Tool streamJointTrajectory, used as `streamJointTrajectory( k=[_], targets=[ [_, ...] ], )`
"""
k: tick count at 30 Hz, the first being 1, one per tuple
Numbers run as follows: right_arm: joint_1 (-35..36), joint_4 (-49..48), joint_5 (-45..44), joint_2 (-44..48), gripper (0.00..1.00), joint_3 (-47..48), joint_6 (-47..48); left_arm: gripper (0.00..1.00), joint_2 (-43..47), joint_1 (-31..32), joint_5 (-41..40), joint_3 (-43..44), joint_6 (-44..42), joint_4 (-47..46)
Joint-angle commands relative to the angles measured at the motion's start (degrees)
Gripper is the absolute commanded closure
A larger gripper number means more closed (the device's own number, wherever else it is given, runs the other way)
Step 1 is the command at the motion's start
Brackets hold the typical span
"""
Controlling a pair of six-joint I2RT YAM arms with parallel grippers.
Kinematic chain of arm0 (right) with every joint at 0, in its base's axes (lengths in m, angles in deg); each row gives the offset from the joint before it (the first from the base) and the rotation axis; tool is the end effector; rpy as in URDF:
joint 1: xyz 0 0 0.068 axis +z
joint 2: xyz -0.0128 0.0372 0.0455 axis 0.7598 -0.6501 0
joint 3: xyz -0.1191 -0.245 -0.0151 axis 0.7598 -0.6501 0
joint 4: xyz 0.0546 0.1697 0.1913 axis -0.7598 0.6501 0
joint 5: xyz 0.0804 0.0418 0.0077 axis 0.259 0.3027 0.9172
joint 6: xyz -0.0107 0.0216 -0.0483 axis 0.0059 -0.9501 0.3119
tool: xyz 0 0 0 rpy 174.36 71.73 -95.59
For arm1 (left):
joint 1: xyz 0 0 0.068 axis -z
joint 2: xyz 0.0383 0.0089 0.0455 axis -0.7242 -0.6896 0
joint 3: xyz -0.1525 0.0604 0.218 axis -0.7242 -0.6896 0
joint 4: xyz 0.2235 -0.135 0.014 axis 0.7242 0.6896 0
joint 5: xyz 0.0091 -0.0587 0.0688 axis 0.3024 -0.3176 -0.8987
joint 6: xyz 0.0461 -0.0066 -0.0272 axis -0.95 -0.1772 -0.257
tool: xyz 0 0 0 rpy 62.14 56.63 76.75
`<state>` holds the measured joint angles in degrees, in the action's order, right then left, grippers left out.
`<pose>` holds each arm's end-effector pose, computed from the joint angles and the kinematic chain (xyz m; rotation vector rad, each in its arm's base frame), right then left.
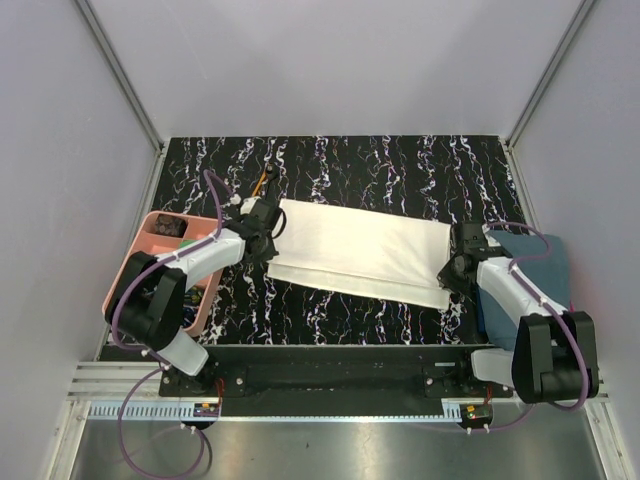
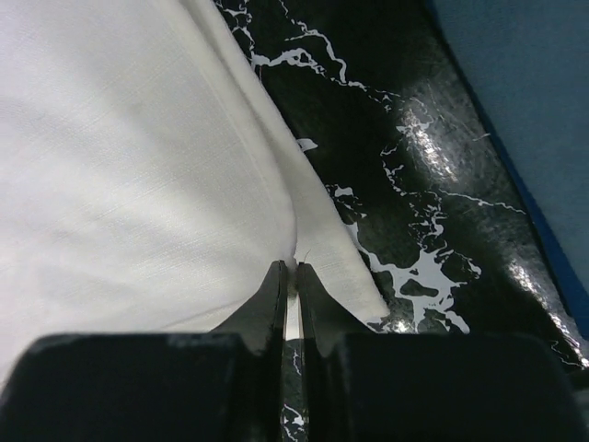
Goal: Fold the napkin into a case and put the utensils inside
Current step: Fold and flatten the napkin at the center of the board.
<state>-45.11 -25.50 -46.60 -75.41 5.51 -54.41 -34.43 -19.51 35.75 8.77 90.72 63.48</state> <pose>0.2160 0.0114 0.1749 0.8985 2.5800 0.0274 0.2746 -0.1268 0.1848 -0.3696 2.5538 0.0153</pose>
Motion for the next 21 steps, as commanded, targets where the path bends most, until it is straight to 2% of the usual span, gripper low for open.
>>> streamJointTrajectory(
  k=[1,7,11,16,21],
  targets=[
    [-0.12,4.95,-6.03,7.16,1.0,2.89,-1.65,1.0,3.68,0.0,-1.84,-0.49,0.0,-0.97],
    [-0.21,12.07,-5.24,12.19,1.0,2.81,-7.01,1.0,5.53,0.26,-1.23,-1.28,0.44,-0.18],
    [-0.21,13.92,-5.07,11.41,1.0,1.05,-9.21,1.0,5.1,0.61,-0.53,-1.9,0.44,-0.18],
    [-0.21,14.36,-3.66,5.1,1.0,-0.45,-12.63,1.0,2.99,1.75,-0.79,-2.87,0.87,-0.26],
    [-0.21,7.08,-3.57,-3.59,1.0,1.82,-10.55,1.0,0.96,1.85,0.09,-3.39,2.19,-0.96]
  ],
)
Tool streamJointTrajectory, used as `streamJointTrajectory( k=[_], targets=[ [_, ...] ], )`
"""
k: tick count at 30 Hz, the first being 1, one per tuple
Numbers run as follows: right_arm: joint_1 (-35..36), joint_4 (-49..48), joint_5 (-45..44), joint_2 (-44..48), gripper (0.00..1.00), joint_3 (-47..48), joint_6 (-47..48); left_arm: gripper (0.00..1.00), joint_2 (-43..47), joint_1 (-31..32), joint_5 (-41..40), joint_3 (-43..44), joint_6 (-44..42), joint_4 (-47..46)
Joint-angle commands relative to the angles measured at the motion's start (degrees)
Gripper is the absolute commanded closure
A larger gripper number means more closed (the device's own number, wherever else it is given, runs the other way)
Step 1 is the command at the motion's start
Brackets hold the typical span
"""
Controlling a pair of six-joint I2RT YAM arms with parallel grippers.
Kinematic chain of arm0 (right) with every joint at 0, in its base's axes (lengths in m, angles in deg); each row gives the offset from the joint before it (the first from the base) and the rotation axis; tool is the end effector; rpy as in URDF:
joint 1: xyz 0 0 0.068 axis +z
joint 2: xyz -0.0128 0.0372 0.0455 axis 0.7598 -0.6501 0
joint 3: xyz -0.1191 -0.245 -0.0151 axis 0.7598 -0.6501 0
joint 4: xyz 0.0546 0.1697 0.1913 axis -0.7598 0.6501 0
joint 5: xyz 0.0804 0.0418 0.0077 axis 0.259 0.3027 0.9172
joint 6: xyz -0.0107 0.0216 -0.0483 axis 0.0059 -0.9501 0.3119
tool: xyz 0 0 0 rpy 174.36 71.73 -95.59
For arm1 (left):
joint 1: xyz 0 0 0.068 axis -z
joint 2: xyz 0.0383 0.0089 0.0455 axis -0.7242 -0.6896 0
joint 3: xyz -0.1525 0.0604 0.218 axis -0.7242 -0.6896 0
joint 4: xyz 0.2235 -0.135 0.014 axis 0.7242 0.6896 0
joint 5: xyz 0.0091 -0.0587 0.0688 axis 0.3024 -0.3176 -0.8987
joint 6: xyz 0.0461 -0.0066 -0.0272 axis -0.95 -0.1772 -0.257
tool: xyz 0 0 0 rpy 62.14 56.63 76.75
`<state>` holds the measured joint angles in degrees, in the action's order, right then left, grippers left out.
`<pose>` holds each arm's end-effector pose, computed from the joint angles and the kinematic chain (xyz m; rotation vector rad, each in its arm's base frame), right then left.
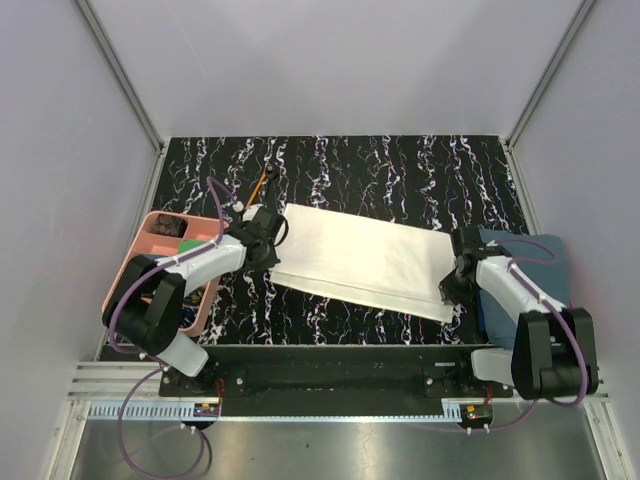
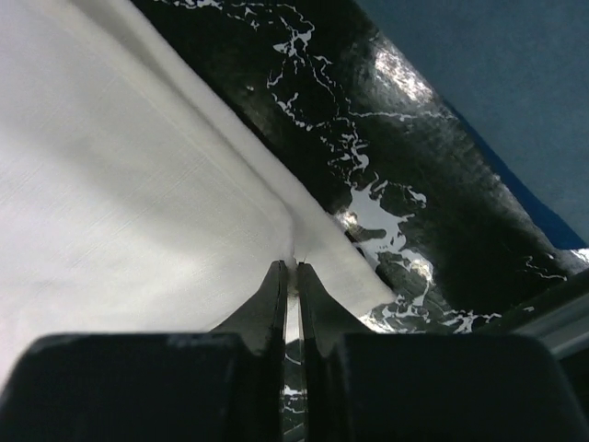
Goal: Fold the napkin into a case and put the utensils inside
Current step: Fold and flatten the napkin at the center of the board.
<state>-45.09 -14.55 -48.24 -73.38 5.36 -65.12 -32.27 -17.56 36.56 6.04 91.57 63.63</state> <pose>0.1936 0.0087 0.1746 1.1777 2.6070 -0.0615 0.2593 -0.1306 0.1816 -0.3403 2.5756 -0.0087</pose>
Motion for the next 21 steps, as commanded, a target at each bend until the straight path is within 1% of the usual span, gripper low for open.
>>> streamJointTrajectory(
  k=[1,4,7,9,11,12,14,15,17,21],
  targets=[
    [-0.14,-6.23,-1.5,-7.13,1.0,2.95,1.05,1.0,-1.29,-0.01,-0.46,-1.1,2.04,-1.12],
    [-0.14,-12.03,-0.79,-13.81,1.0,6.29,6.22,1.0,-0.76,0.16,-1.24,-2.68,4.41,-1.12],
    [-0.23,-15.82,-0.01,-21.02,1.0,11.12,11.76,1.0,-0.23,0.34,-2.13,-3.91,6.0,-1.64],
    [-0.23,-16.1,0.79,-25.05,1.0,15.58,14.75,1.0,-0.58,0.34,-2.21,-3.92,6.26,-2.26],
    [-0.14,-15.58,1.76,-26.22,1.0,18.33,16.6,1.0,-1.11,0.34,-2.3,-3.04,6.0,-2.26],
    [-0.14,-14.96,1.41,-25.87,1.0,20.43,17.39,1.0,-1.11,0.34,-2.48,-2.51,5.74,-2.09],
    [-0.23,-12.42,-0.17,-24.38,1.0,21.76,17.93,1.0,-0.24,0.34,-2.91,-1.11,5.12,-1.74],
    [-0.23,-11.37,-0.78,-22.29,1.0,22.37,18.71,1.0,0.29,0.34,-3.09,-0.84,5.12,-1.47],
    [-0.23,-8.03,-3.68,-19.91,1.0,22.56,18.9,1.0,1.78,0.43,-3.18,-0.05,4.86,-1.12],
    [-0.14,-5.73,-5.62,-12.1,1.0,21.68,19.42,1.0,3.63,0.34,-2.74,0.48,4.07,-0.16]
  ],
)
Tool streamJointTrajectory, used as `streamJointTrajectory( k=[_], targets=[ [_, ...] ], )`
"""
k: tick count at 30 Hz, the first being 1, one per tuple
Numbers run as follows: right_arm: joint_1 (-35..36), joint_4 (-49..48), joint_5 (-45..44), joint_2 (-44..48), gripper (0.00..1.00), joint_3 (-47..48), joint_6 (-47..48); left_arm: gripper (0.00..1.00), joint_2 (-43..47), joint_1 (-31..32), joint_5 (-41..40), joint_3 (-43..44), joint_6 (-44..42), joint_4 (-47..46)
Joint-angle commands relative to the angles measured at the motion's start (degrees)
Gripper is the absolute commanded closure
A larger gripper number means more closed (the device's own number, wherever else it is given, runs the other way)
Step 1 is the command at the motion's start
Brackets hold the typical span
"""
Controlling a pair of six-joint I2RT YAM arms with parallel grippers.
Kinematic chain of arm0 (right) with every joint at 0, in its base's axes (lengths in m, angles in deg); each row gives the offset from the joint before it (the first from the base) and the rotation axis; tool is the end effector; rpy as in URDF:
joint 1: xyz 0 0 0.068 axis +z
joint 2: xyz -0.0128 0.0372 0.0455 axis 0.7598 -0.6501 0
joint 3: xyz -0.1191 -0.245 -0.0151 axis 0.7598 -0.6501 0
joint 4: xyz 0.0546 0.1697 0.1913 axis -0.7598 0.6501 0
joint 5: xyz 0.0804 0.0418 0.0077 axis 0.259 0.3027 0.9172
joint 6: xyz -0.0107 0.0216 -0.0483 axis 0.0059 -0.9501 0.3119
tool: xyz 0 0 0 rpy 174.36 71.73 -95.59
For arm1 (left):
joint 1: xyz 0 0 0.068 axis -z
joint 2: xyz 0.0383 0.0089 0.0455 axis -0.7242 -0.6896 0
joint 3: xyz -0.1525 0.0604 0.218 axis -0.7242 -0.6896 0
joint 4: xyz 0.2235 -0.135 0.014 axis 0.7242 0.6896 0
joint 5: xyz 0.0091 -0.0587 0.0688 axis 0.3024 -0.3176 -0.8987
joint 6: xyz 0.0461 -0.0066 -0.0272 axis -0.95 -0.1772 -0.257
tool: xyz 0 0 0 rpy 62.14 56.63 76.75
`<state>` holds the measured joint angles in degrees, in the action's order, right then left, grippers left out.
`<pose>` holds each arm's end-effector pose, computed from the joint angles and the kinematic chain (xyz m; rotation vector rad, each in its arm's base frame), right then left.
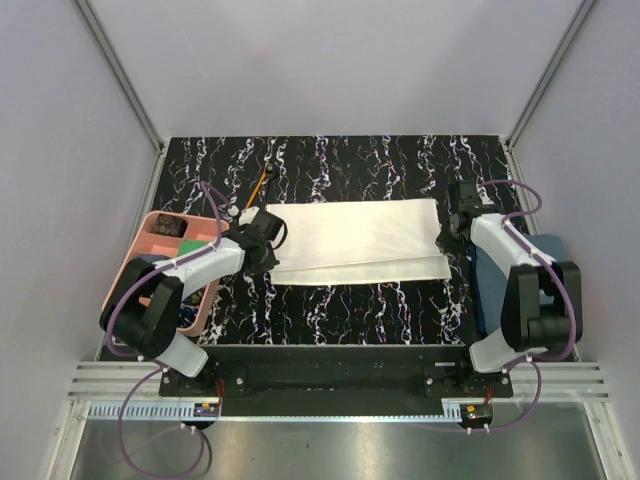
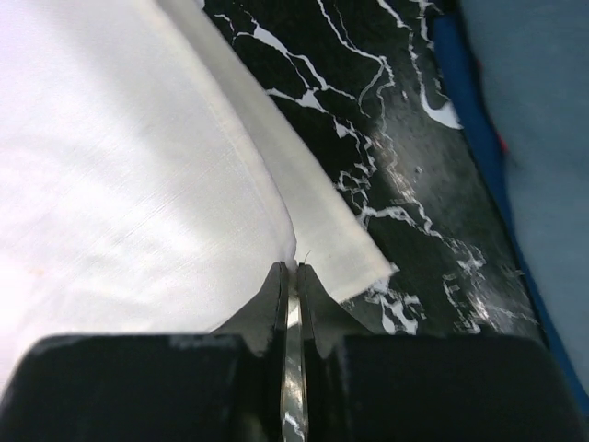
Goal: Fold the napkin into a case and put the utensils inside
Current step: Fold and flatten the napkin at the center of the board.
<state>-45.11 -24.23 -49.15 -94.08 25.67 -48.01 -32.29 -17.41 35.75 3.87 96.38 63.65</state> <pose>0.3031 0.0164 0.1941 0.7598 2.6046 -0.0598 0.2525 -0.1272 0.1712 -0.4446 2.5828 0.0066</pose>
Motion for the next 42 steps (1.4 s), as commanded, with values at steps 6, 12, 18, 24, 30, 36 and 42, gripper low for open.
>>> streamJointTrajectory(
  k=[6,12,18,24,30,36,42],
  targets=[
    [-0.21,7.2,-3.04,14.51,1.0,1.28,1.34,1.0,7.69,0.19,-0.7,2.64,-0.66,1.23],
    [-0.12,7.73,-4.17,16.01,1.0,3.91,5.11,1.0,12.09,0.19,0.18,3.17,-0.91,2.02],
    [-0.12,10.1,-3.83,16.45,1.0,9.46,5.83,1.0,15.08,0.19,0.44,6.86,-2.67,3.42],
    [-0.21,11.16,-4.7,19.79,1.0,4.46,2.84,1.0,16.31,0.27,2.02,5.2,-2.33,4.22],
    [-0.21,10.46,-3.21,20.76,1.0,-3.8,-1.47,1.0,15.44,0.89,2.38,1.77,-1.18,3.52],
    [-0.12,8.7,-4.52,15.67,1.0,-6.98,-2.7,1.0,12.53,1.42,2.02,0.1,-0.74,1.59],
    [-0.21,6.86,-7.08,12.15,1.0,-8.56,-3.14,1.0,10.07,3.35,1.06,-1.22,0.05,0.44]
  ],
)
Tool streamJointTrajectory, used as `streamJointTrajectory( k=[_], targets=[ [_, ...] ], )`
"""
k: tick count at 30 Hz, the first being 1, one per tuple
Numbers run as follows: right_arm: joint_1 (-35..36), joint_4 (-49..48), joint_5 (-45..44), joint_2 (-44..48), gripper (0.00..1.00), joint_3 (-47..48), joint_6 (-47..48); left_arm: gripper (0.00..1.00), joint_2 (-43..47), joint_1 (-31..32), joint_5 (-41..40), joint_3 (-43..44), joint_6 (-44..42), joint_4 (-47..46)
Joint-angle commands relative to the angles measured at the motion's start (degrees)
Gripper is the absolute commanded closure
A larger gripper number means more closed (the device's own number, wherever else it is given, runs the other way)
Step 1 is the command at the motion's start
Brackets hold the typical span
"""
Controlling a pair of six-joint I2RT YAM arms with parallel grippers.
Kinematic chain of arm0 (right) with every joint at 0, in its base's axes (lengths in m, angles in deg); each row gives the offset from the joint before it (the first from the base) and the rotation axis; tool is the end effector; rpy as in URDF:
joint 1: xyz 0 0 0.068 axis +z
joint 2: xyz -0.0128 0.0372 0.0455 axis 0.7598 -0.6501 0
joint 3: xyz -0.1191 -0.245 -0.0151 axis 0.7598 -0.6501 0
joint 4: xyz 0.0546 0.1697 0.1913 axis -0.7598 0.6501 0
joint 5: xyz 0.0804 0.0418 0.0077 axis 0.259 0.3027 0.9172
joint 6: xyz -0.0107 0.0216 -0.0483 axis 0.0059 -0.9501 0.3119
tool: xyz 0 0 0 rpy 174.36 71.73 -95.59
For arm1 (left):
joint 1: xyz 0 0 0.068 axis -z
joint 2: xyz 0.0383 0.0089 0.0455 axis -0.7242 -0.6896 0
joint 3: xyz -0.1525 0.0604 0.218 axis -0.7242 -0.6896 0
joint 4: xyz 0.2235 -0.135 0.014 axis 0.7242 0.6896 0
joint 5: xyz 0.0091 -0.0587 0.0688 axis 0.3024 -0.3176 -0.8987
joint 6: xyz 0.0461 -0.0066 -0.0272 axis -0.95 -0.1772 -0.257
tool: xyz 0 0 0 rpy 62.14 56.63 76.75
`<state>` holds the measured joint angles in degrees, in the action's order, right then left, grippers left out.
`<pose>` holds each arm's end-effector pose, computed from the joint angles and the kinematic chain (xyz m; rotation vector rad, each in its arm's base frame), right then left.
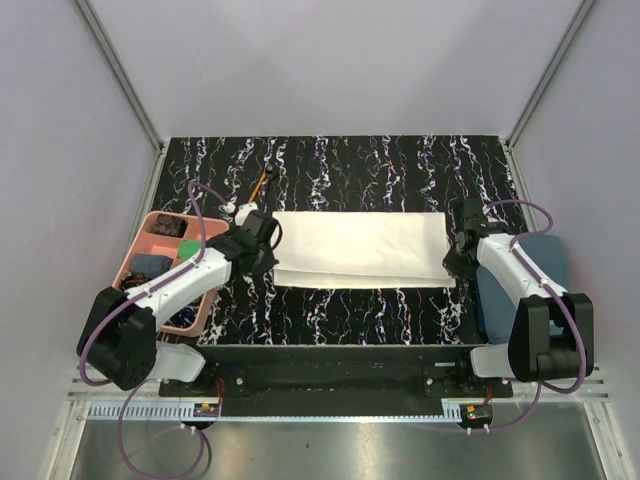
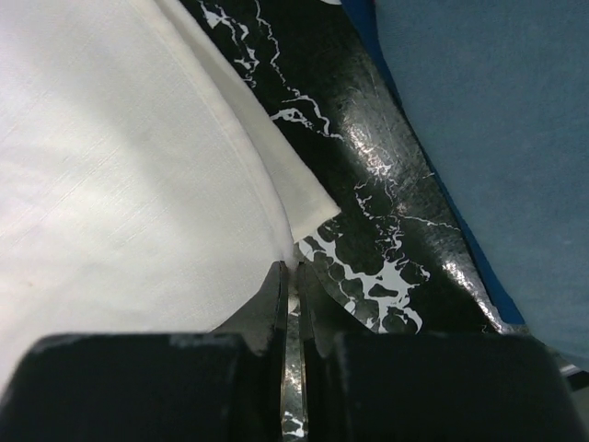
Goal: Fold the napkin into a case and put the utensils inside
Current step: Fold and flatten the napkin at the center of the board.
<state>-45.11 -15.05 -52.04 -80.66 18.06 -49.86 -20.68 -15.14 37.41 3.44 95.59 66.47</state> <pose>0.2430 0.0101 0.2104 0.8156 2.6234 -0.1457 0.2276 -0.1263 0.2173 -0.3817 2.4918 -0.1510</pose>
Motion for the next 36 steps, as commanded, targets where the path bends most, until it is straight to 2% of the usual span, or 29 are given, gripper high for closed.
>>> streamJointTrajectory(
  k=[1,11,18,21,25,28,29,31,36],
  targets=[
    [-0.12,-2.67,-4.19,-1.89,1.0,-1.21,-1.19,1.0,-2.41,1.08,-0.69,-0.87,0.92,-2.38],
    [-0.21,-5.93,-5.42,-5.15,1.0,-2.1,0.04,1.0,-4.0,1.52,-1.57,-2.19,1.28,-4.4],
    [-0.21,-6.28,-6.21,-1.81,1.0,3.69,1.79,1.0,1.62,1.52,-5.78,1.31,-0.04,-6.5],
    [-0.29,-8.3,-6.56,-1.63,1.0,9.84,2.15,1.0,1.1,0.9,-7.63,6.49,-1.09,-8.88],
    [-0.21,-16.37,-3.93,-4.52,1.0,17.75,5.73,1.0,-5.46,-2.51,-8.95,15.54,-1.89,-10.38],
    [-0.12,-25.85,-3.14,-7.41,1.0,20.13,8.46,1.0,-9.08,-4.62,-11.42,21.96,-2.77,-14.23],
    [-0.21,-32.58,-1.57,-8.3,1.0,20.23,9.87,1.0,-11.79,-5.16,-10.63,24.5,-4.07,-17.38],
    [-0.29,-37.02,-1.29,-12.23,1.0,22.94,11.45,1.0,-14.18,-6.3,-11.06,27.06,-6.01,-19.86],
    [-0.47,-37.22,7.14,-21.74,1.0,33.74,15.14,1.0,-18.76,-8.76,-6.51,29.71,-12.69,-29.7]
  ],
)
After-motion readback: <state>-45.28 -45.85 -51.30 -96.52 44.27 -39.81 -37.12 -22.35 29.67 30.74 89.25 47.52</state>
